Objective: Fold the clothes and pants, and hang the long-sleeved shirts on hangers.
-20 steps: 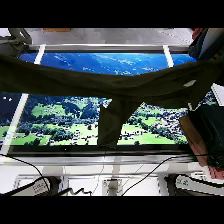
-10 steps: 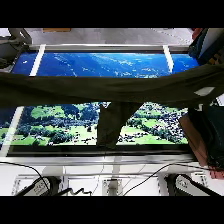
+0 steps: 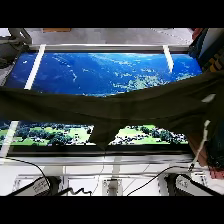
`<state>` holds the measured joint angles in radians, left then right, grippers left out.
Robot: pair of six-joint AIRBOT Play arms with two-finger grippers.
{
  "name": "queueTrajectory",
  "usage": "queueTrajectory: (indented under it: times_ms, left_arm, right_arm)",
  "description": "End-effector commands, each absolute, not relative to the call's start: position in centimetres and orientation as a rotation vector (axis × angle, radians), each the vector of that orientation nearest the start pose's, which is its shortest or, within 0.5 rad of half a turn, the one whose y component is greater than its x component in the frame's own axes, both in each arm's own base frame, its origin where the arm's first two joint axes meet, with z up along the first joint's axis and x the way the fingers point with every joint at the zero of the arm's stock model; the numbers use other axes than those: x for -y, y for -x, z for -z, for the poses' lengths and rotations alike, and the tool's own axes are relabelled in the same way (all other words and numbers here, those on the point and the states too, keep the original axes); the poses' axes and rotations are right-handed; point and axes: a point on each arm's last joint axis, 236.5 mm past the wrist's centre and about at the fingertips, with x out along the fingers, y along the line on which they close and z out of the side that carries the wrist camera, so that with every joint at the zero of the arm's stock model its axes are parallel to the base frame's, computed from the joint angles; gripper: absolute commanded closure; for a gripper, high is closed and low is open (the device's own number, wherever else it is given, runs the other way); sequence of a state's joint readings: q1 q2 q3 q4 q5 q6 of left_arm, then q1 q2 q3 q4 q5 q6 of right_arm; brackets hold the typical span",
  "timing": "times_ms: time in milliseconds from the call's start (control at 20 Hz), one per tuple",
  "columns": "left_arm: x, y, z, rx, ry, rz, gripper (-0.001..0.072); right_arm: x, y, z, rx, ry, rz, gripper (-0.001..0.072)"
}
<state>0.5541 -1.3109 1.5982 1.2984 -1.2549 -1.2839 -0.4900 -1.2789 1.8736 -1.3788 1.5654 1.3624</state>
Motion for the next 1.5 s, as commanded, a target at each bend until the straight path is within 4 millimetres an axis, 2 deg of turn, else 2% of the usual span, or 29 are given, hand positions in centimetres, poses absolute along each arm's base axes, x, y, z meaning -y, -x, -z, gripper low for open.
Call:
queueTrajectory:
  times_ms: [0, 50, 150, 250, 350, 450, 550, 650, 800, 850, 900, 950, 1000, 1100, 1200, 1350, 1400, 1450]
  left_arm:
    - [-15.7, -47.7, -8.4, -0.896, 0.490, -0.061, 0.0677]
    - [-15.6, -49.7, -7.1, -0.863, 0.558, -0.068, 0.0678]
    - [-16.0, -52.9, -5.3, -0.786, 0.640, -0.096, 0.0677]
    - [-17.0, -55.5, -4.9, -0.684, 0.699, -0.142, 0.0678]
    - [-18.2, -57.7, -6.1, -0.555, 0.730, -0.187, 0.0677]
    - [-19.6, -59.4, -8.4, -0.410, 0.737, -0.240, 0.0676]
    - [-20.5, -60.6, -10.5, -0.289, 0.717, -0.285, 0.0676]
    - [-21.3, -61.4, -11.3, -0.211, 0.688, -0.325, 0.0676]
    - [-21.7, -62.4, -10.0, -0.168, 0.673, -0.368, 0.0671]
    - [-21.6, -62.6, -9.2, -0.181, 0.677, -0.368, 0.0661]
    - [-21.2, -62.7, -8.7, -0.197, 0.679, -0.360, 0.0588]
    - [-20.9, -62.7, -8.6, -0.206, 0.680, -0.354, 0.0212]
    - [-20.9, -62.7, -8.7, -0.204, 0.683, -0.353, 0.0010]
    - [-20.2, -62.5, -9.2, -0.222, 0.687, -0.330, -0.0005]
    - [-20.3, -62.0, -10.7, -0.216, 0.683, -0.318, -0.0004]
    - [-19.6, -60.4, -13.2, -0.255, 0.687, -0.262, 0.0007]
    - [-18.6, -59.4, -13.2, -0.325, 0.661, -0.223, 0.0088]
    - [-17.5, -58.1, -12.5, -0.420, 0.624, -0.184, 0.0330]
  right_arm:
    - [13.3, -43.5, -13.0, -1.118, -0.273, 0.042, 0.0693]
    - [12.9, -45.9, -10.7, -1.115, -0.267, 0.028, 0.0693]
    - [12.6, -51.5, -7.5, -1.020, -0.257, 0.035, 0.0693]
    - [12.9, -57.0, -6.4, -0.853, -0.334, 0.096, 0.0693]
    - [13.5, -61.4, -7.0, -0.666, -0.416, 0.150, 0.0693]
    - [13.7, -64.7, -8.8, -0.484, -0.440, 0.170, 0.0693]
    - [13.5, -67.0, -10.8, -0.327, -0.422, 0.182, 0.0692]
    - [13.0, -68.4, -11.6, -0.225, -0.406, 0.188, 0.0692]
    - [12.9, -69.3, -12.1, -0.150, -0.382, 0.196, 0.0682]
    - [13.0, -69.4, -12.6, -0.130, -0.381, 0.200, 0.0489]
    - [13.0, -69.4, -13.0, -0.124, -0.380, 0.198, 0.0131]
    - [13.0, -69.4, -13.4, -0.119, -0.378, 0.196, 0.0005]
    - [12.9, -69.4, -13.7, -0.121, -0.377, 0.192, 0.0010]
    - [13.0, -69.1, -14.5, -0.134, -0.378, 0.185, 0.0012]
    - [13.2, -68.2, -15.0, -0.190, -0.360, 0.178, 0.0016]
    - [15.5, -64.8, -15.4, -0.338, -0.303, 0.199, 0.0027]
    - [16.6, -63.3, -15.5, -0.391, -0.299, 0.214, 0.0030]
    - [18.0, -61.5, -15.5, -0.449, -0.302, 0.233, 0.0070]
